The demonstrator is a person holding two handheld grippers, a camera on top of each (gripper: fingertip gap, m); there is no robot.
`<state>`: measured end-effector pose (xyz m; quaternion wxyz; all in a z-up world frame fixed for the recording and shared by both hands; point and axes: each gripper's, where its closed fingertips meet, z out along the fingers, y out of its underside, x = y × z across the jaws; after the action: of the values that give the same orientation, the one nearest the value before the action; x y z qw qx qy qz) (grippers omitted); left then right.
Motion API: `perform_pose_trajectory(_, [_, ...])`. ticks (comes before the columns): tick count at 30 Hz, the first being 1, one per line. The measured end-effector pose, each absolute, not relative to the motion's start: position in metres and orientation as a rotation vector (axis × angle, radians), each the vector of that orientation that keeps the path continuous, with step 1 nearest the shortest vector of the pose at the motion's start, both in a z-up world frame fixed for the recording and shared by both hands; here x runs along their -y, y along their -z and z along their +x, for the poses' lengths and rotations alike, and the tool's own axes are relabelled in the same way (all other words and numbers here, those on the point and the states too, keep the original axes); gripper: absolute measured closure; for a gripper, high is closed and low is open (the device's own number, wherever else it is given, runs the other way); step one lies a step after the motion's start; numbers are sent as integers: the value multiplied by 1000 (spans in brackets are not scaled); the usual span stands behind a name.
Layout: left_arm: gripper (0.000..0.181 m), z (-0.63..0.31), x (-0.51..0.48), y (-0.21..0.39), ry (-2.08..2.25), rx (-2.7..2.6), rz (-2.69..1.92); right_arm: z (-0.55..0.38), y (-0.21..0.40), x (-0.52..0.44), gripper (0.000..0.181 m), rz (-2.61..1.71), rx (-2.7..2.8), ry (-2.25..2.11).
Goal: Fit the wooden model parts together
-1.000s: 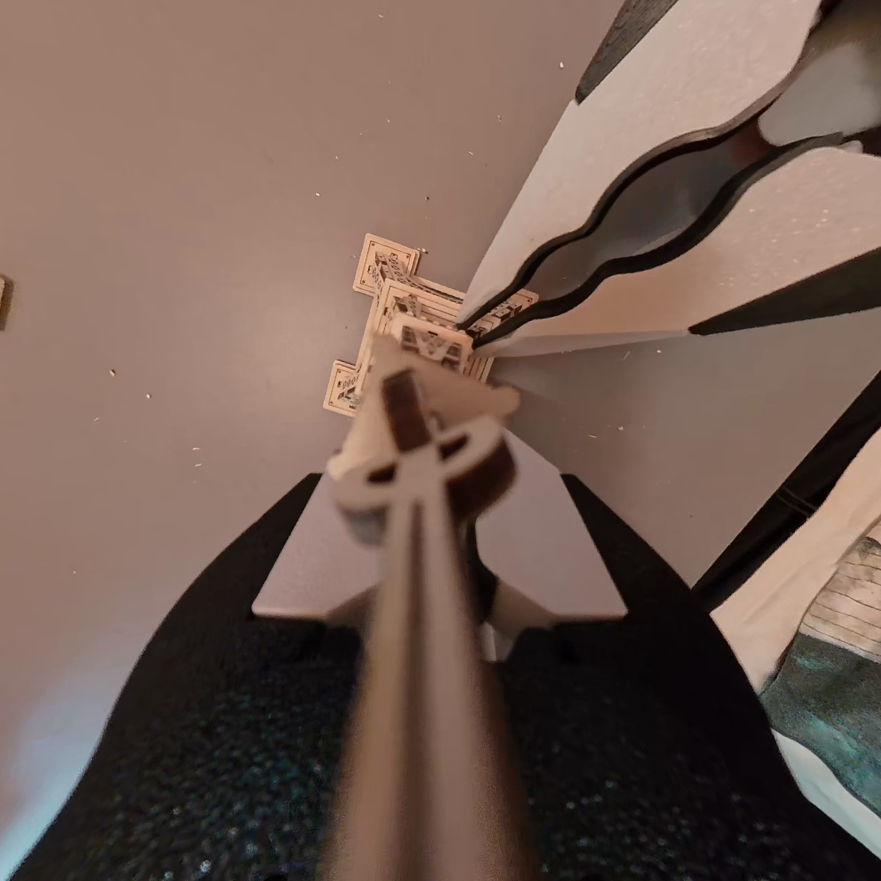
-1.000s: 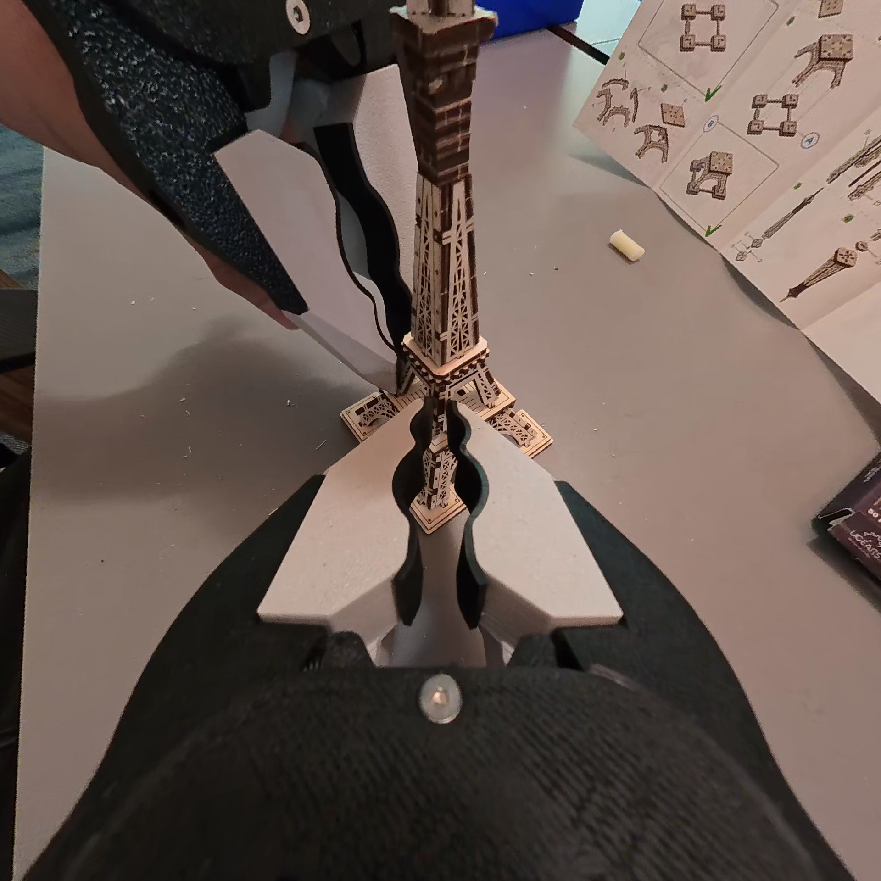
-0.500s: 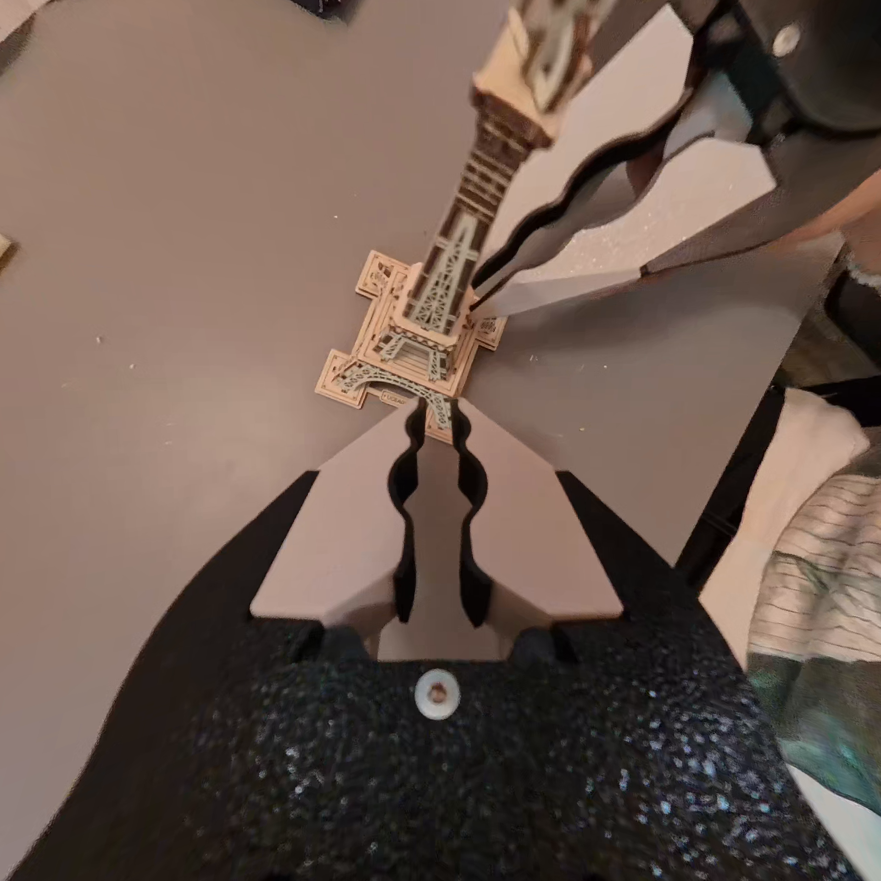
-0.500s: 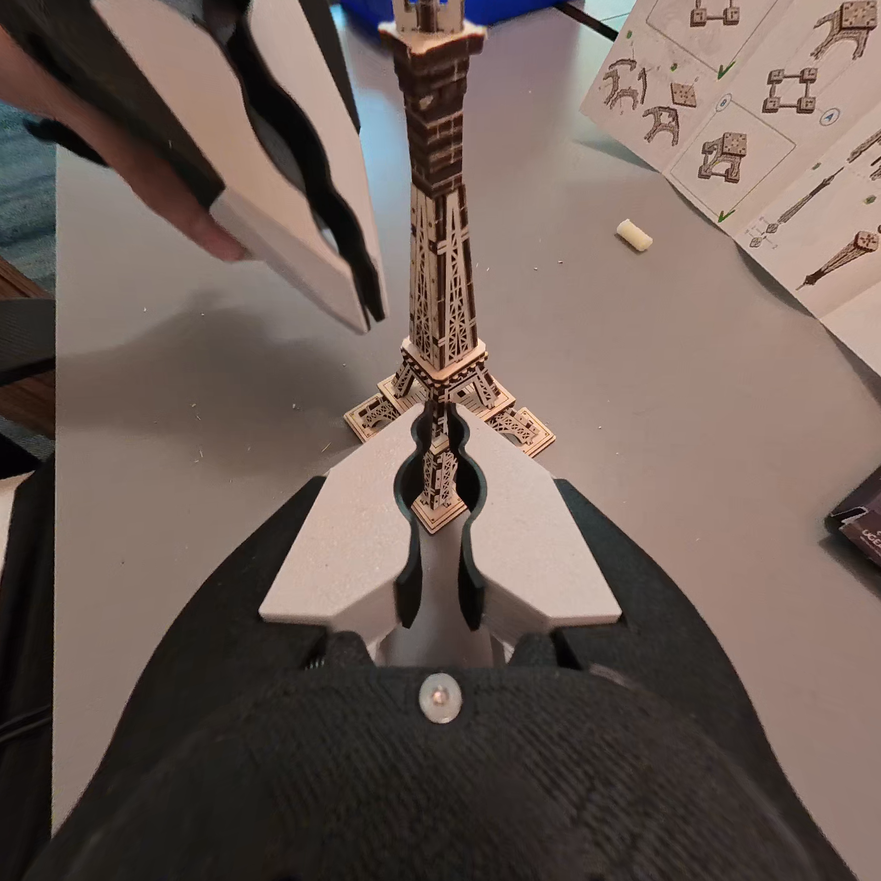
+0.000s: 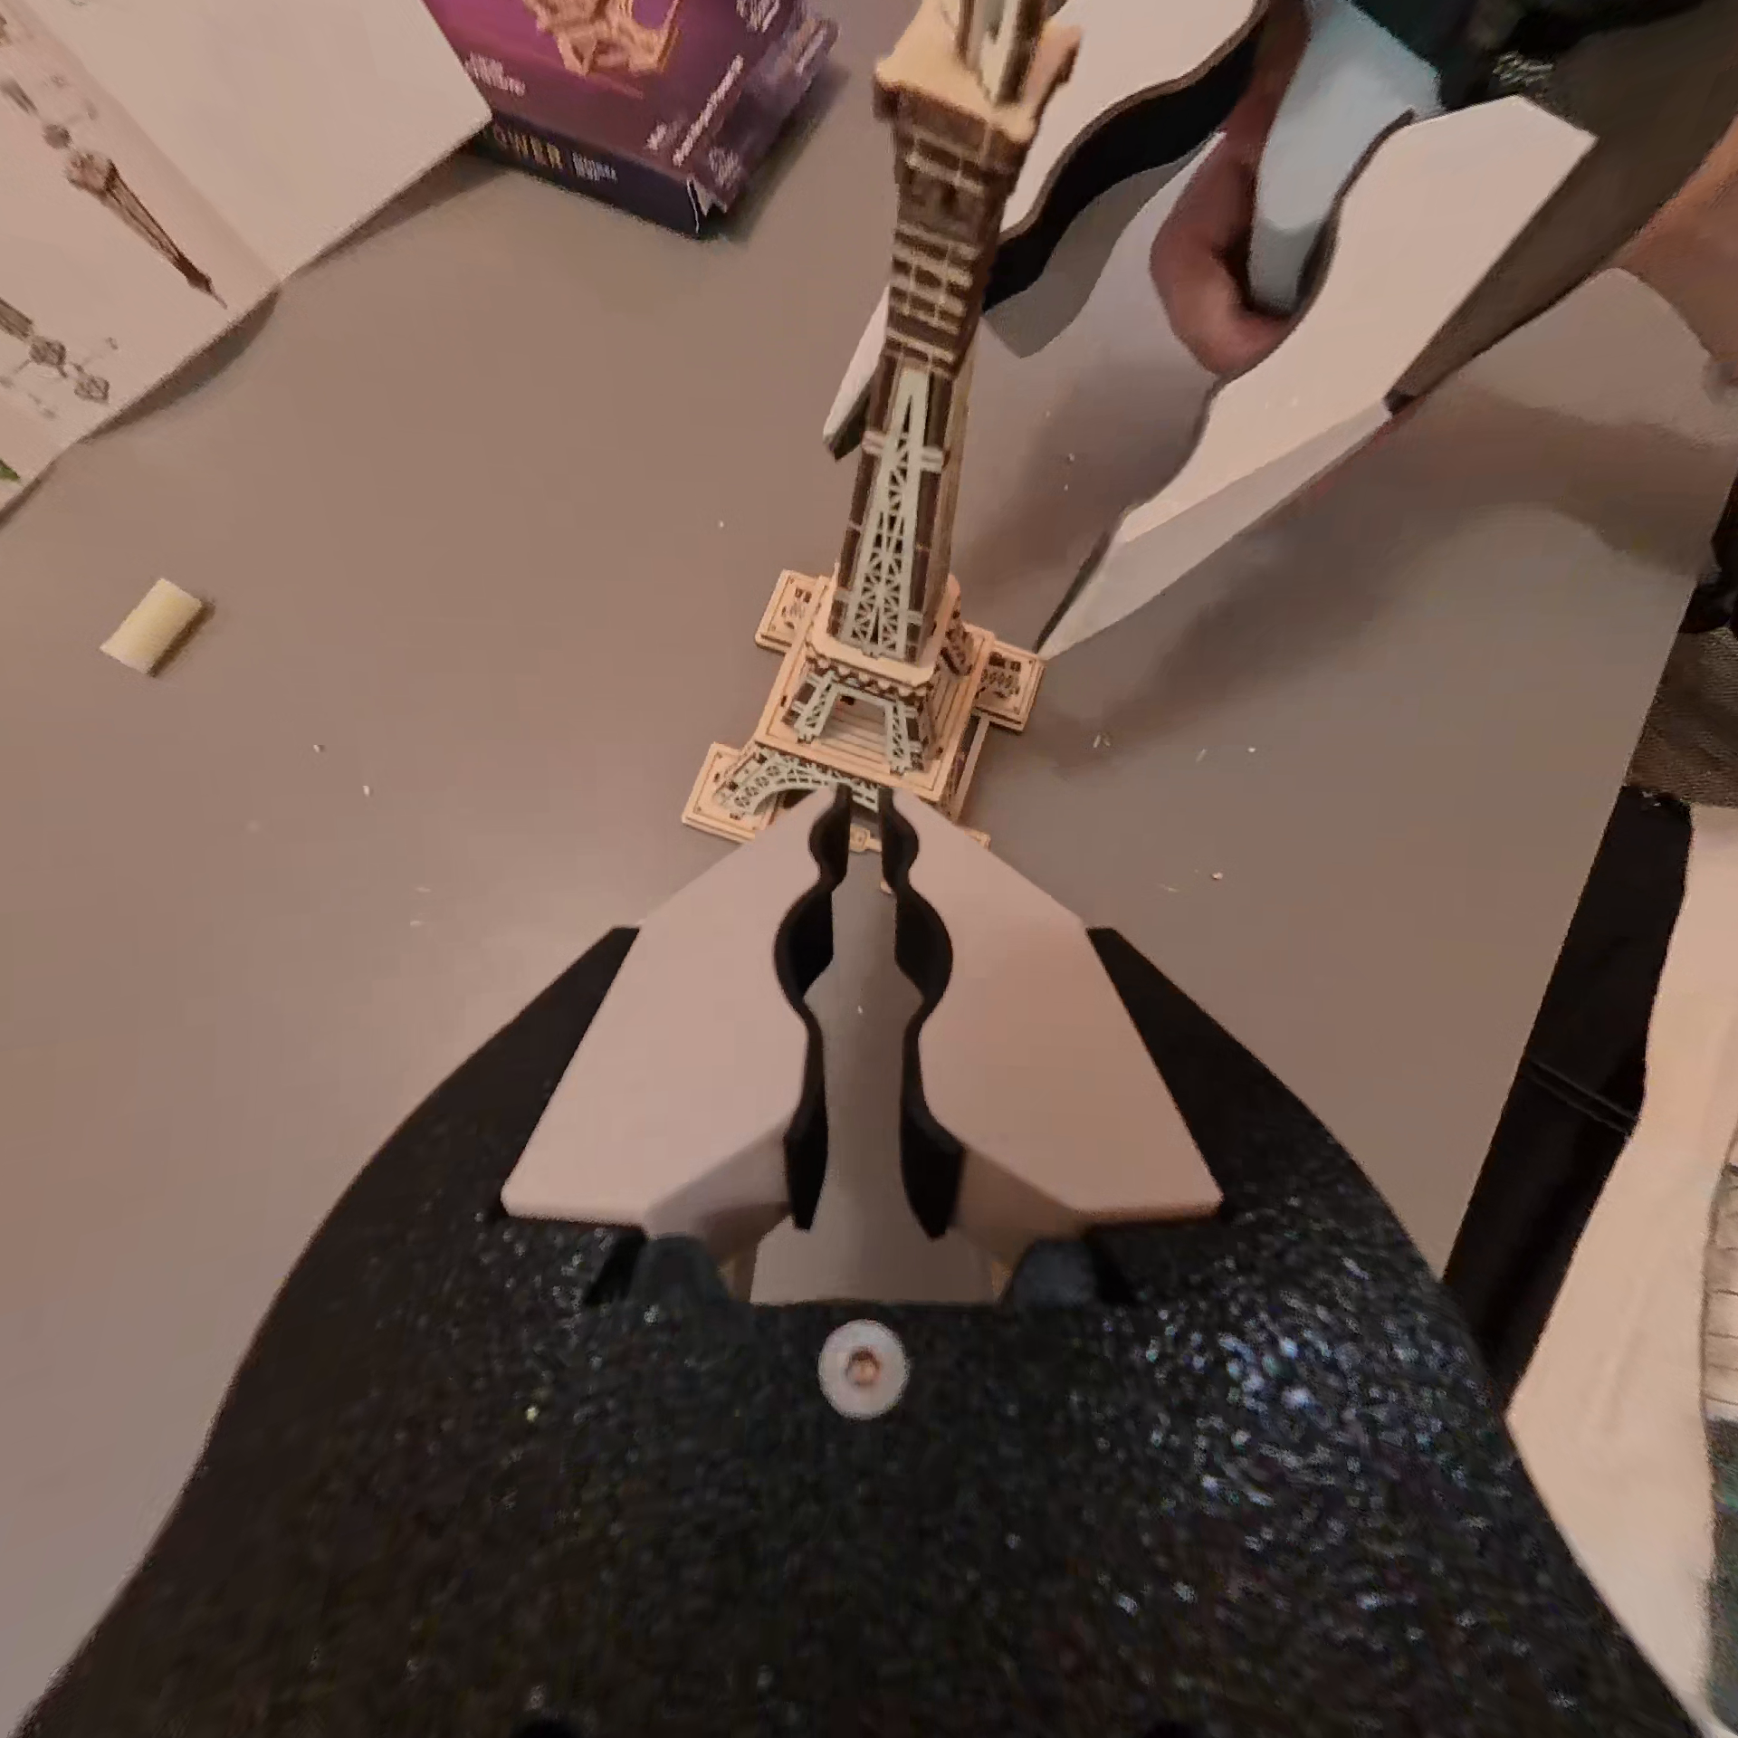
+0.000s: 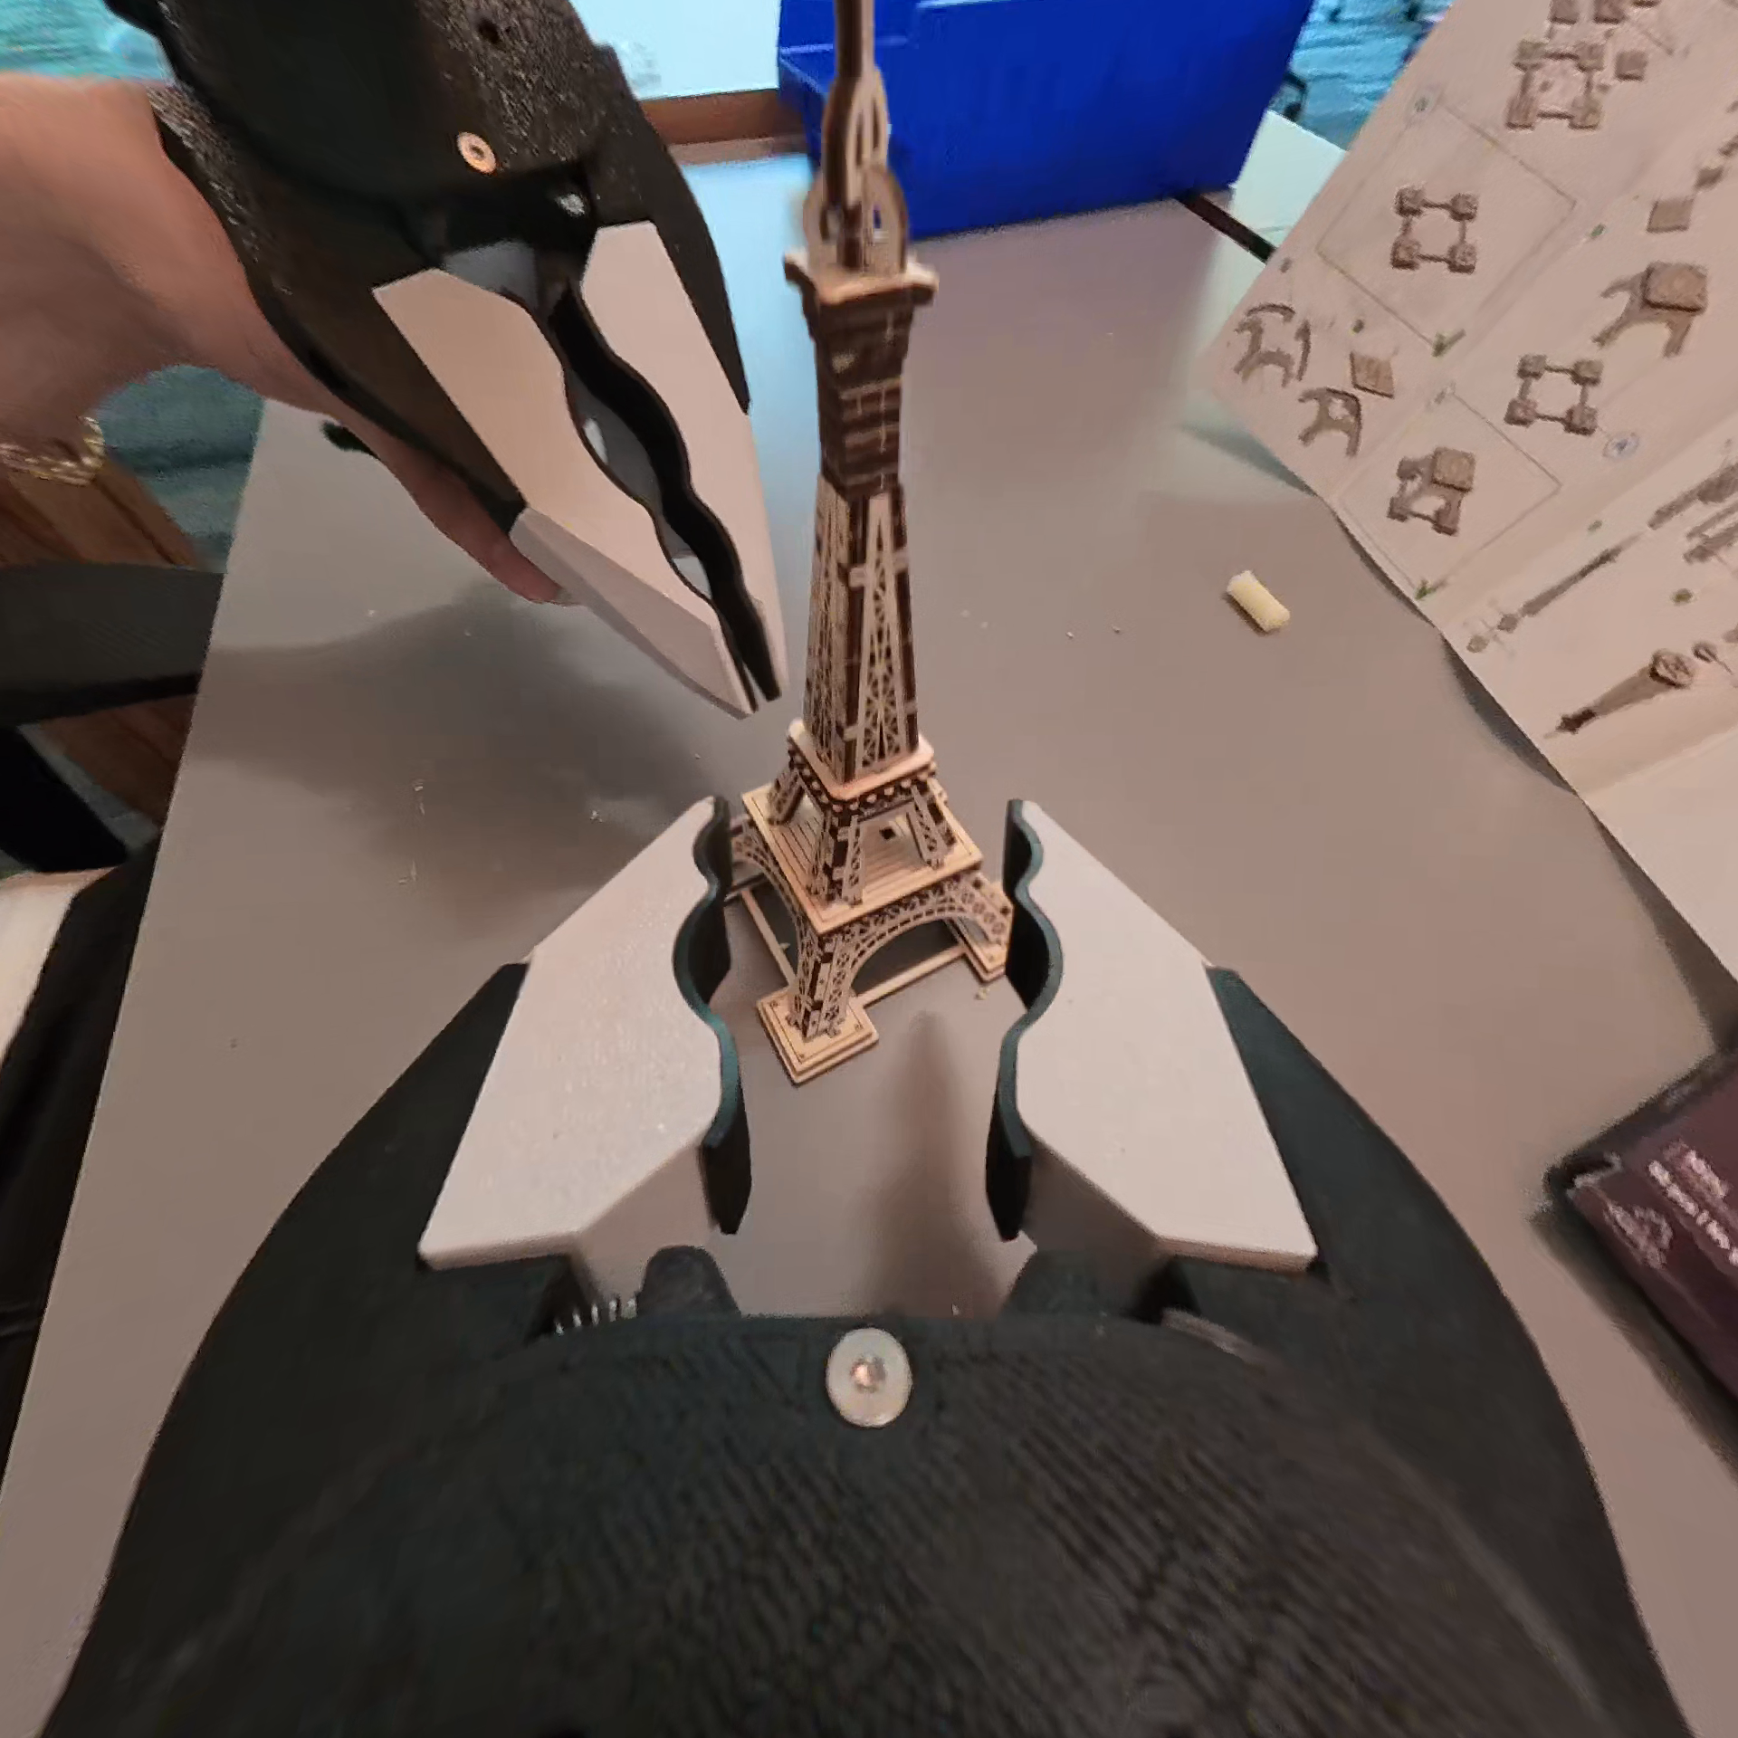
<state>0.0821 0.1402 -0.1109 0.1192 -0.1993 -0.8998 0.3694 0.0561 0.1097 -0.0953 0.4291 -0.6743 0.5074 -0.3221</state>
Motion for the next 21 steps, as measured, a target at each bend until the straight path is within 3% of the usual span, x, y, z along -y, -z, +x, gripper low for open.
perform_pose_trajectory(7, [174, 83, -131, 89, -1262, 2482, -809, 65, 98, -111, 138, -1834, -1216, 705])
perform_pose_trajectory(14, [144, 82, -127, 95, -1117, 2484, -825, 54, 88, -93, 158, -1844, -1248, 698])
perform_pose_trajectory(19, [125, 82, -126, 93, -1158, 2460, -913, 58, 92, -67, 146, -1654, -1430, 632])
perform_pose_trajectory(21, [128, 77, -127, 90, -1236, 2417, -928, 59, 95, -59, 139, -1601, -1485, 630])
